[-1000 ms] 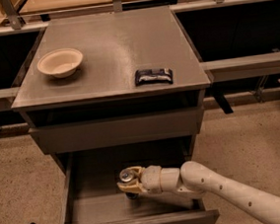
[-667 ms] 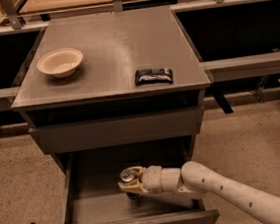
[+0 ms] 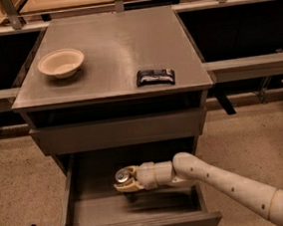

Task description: Place redbull can into middle drawer

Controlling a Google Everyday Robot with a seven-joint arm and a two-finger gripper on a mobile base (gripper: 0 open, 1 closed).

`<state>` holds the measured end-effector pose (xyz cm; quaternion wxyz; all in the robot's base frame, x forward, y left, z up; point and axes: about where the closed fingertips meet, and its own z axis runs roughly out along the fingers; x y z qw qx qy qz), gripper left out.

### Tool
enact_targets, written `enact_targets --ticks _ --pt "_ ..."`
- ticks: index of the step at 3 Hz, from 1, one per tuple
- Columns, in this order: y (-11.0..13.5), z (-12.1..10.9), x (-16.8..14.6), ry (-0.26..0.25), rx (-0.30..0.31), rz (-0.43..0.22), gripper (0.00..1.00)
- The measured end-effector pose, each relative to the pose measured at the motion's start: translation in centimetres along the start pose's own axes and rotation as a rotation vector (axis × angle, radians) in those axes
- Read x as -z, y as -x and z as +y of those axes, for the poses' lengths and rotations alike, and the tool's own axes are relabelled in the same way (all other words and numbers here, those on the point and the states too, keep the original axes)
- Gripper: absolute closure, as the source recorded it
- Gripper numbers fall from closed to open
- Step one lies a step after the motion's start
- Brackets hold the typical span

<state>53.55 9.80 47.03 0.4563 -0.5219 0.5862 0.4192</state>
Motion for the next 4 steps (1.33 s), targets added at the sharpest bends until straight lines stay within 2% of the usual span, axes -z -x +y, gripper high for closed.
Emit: enact_targets --ticks 1,2,3,4 --pt "-1.1 -0.7 -2.3 0.137 0.072 0.029 1.0" --pt "-2.0 -0.9 -3.9 0.259 0.128 0.007 1.0" --pt "-1.9 -0.7 -3.9 0.255 0.122 0.007 1.0" --pt "-2.2 0.6 -4.2 0.196 0.14 0.001 1.0"
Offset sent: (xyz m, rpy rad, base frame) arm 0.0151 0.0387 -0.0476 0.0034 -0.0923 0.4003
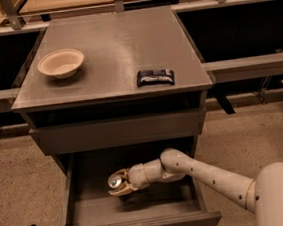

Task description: Place redbull can into middle drawer

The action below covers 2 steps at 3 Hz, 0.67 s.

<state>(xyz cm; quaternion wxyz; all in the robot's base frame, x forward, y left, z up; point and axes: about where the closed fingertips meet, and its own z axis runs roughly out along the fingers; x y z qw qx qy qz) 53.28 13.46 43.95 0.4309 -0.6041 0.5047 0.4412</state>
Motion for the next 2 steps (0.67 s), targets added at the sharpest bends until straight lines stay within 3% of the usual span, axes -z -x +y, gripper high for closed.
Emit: enact_targets --ticks 1,2 --pt "-0.43 0.73 -1.01 -0.049 0.007 -0.01 1.0" --pt "-1.01 0.84 -1.84 -0.046 -0.003 -0.02 1.0"
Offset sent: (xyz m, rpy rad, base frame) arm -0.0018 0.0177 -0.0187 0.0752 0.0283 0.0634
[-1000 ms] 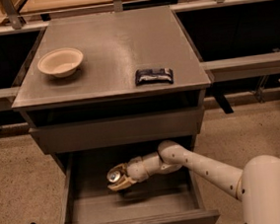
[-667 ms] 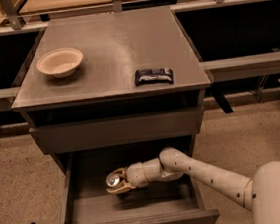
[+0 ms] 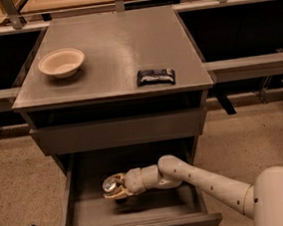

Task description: Place redbull can into middle drawer

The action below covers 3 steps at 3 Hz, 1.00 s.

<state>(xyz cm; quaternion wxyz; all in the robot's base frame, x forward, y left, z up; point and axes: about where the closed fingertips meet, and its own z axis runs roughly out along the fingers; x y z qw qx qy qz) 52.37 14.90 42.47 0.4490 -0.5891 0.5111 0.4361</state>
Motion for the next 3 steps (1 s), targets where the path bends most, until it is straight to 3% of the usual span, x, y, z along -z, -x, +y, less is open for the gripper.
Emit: enact_targets --ticks 2,3 --pt "0.14 -0.01 0.03 0.0 0.0 0.0 0.51" --pt "0.52 -0.07 0.14 -0.007 0.002 -0.014 0.2"
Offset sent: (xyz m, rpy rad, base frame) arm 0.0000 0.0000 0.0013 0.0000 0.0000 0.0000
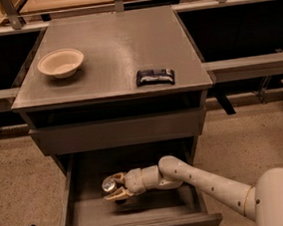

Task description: Place redbull can into middle drawer

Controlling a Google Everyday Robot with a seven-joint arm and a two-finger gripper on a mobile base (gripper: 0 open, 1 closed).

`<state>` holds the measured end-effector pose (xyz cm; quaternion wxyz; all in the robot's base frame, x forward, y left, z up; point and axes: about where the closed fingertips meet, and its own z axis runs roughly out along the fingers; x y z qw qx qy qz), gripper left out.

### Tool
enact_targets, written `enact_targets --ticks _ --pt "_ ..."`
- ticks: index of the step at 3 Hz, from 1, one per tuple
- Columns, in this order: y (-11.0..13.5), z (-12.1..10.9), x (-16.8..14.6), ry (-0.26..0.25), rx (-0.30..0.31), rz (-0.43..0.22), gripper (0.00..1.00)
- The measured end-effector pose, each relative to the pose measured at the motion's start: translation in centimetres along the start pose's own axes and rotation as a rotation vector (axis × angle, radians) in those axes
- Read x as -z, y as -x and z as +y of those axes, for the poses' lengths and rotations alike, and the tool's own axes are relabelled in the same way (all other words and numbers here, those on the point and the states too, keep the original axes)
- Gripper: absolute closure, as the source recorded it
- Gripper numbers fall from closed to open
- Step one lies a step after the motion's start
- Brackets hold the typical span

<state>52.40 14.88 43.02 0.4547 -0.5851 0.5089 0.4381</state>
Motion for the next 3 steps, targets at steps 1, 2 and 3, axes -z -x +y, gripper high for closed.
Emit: enact_targets --ticks 1,2,3 --pt "1.3 -0.2 0.4 -0.023 0.005 -0.047 0.0" --pt "4.2 -0.1 1.8 -0.043 0.045 -0.06 0.0" --pt "4.3 -0.1 1.8 -0.043 0.046 -0.059 0.0"
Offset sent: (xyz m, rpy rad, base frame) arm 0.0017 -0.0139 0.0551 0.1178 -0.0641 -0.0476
